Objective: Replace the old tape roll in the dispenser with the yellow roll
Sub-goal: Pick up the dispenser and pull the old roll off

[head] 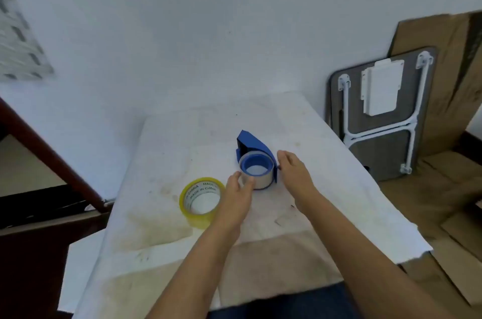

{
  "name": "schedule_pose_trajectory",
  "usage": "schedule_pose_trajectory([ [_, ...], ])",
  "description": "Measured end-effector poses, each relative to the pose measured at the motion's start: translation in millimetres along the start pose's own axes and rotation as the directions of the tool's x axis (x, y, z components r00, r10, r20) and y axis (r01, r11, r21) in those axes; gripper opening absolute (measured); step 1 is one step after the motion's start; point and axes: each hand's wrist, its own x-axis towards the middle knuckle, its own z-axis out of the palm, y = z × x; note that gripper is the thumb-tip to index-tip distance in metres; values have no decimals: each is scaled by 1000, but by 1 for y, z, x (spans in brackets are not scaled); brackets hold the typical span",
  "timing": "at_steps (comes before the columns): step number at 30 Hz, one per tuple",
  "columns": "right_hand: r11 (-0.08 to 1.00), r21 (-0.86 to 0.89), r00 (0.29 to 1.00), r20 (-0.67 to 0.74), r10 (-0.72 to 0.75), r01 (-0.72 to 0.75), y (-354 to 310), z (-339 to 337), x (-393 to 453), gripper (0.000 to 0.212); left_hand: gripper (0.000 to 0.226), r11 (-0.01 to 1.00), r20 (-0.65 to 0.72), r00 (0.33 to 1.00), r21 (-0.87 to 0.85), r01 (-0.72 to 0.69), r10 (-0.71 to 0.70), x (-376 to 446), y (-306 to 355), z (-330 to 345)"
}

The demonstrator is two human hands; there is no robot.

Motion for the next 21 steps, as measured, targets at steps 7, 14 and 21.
schedule_pose_trajectory([
  [7, 996, 53, 994, 86, 64, -69, 9, 17, 13, 39, 40, 976, 50, 999, -215, 16, -5, 13, -9, -2],
  [14, 946, 269, 984, 64, 168, -179, 21, 12, 7, 64, 36, 945, 93, 992, -325, -47, 81, 5, -4, -14],
  [21, 895, 418, 981, 174, 90, -157, 22, -6, -15, 37, 38, 950, 220, 966, -306, -61, 133, -14, 1, -38],
])
